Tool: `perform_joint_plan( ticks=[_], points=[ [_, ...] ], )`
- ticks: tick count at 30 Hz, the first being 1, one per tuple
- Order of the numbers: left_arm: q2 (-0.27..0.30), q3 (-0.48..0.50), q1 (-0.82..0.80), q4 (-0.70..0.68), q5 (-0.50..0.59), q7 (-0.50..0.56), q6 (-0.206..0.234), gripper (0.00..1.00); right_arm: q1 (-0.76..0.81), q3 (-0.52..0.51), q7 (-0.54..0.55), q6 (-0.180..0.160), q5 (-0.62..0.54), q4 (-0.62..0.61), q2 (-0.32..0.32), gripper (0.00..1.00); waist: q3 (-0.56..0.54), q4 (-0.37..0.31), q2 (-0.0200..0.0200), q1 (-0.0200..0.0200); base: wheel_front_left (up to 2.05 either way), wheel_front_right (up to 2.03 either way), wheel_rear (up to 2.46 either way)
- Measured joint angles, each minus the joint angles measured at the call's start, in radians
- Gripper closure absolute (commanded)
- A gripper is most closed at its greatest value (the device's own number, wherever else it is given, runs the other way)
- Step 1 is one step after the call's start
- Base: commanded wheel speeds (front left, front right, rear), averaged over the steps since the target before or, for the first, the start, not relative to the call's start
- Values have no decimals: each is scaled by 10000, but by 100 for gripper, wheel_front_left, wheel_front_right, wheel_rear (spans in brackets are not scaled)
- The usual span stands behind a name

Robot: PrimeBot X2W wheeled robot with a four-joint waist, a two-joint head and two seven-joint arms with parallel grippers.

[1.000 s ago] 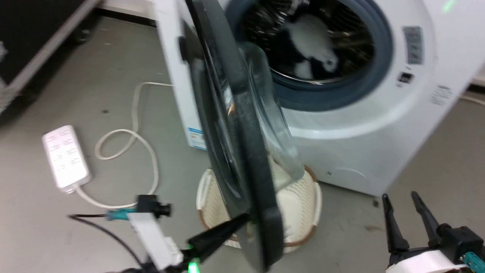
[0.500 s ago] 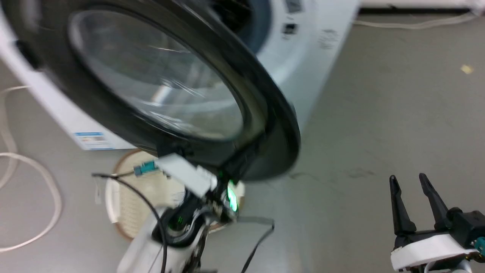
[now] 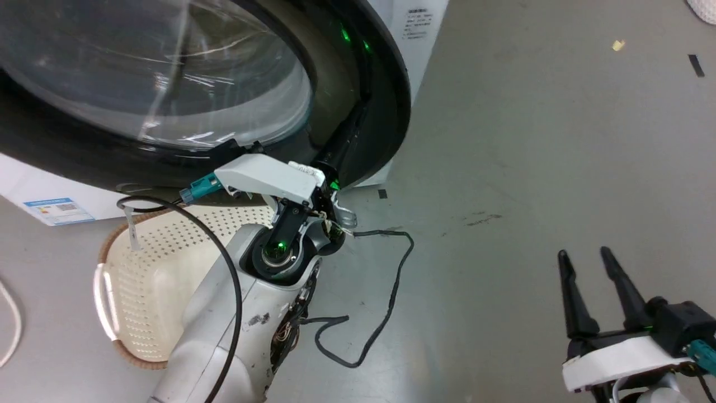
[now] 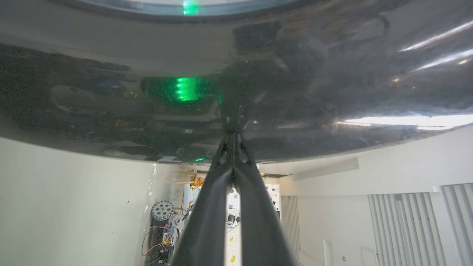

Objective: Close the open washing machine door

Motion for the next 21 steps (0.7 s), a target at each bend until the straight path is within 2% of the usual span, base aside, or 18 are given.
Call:
perform_joint_plan(
  ticks=[4, 7, 8, 9, 10, 15, 18, 19, 21],
  points=[
    [8, 82, 204, -284, 186, -127, 0, 100, -3, 10, 0, 0, 4, -56, 0, 0, -207, 272, 0, -1, 0, 0, 0],
    [180, 77, 932, -909, 894, -230, -2, 100, 23, 42, 0, 0, 6, -174, 6, 0, -467, 503, 0, -3, 0, 0, 0],
    [336, -2, 1251, -1118, 1271, -355, -2, 96, 44, 10, 0, 0, 17, -226, 10, 0, -558, 595, 0, -2, 0, 0, 0],
    [485, -138, 1603, -1375, 1657, -449, -2, 53, 86, -36, 0, 0, 69, -280, 10, 0, -653, 699, 0, -2, 0, 0, 0],
    [708, -257, 1986, -1641, 2080, -627, 0, 0, 146, -65, 0, 0, 109, -339, 8, 0, -756, 813, 0, -3, 0, 0, 0],
    [1994, -924, 3684, -2681, 4458, -2102, -2, 0, 531, -15, 0, 0, 71, -633, 12, 0, -1313, 1433, 0, -3, 0, 0, 0],
    [2784, -1129, 4358, -2702, 6625, -2533, -2, 0, 784, 173, 0, 0, 69, -909, -25, 0, -1632, 1865, 0, -3, 0, 0, 0],
    [2886, -984, 4567, -2683, 7321, -2573, 0, 0, 866, 211, 0, 0, 46, -995, -61, 0, -1727, 2016, 0, -4, 0, 0, 0],
    [2713, 136, 5055, -2938, 8744, -2575, 157, 0, 1052, 222, 0, 0, -33, -1162, -151, 0, -1903, 2335, -1, -3, 0, 0, 0]
  ],
)
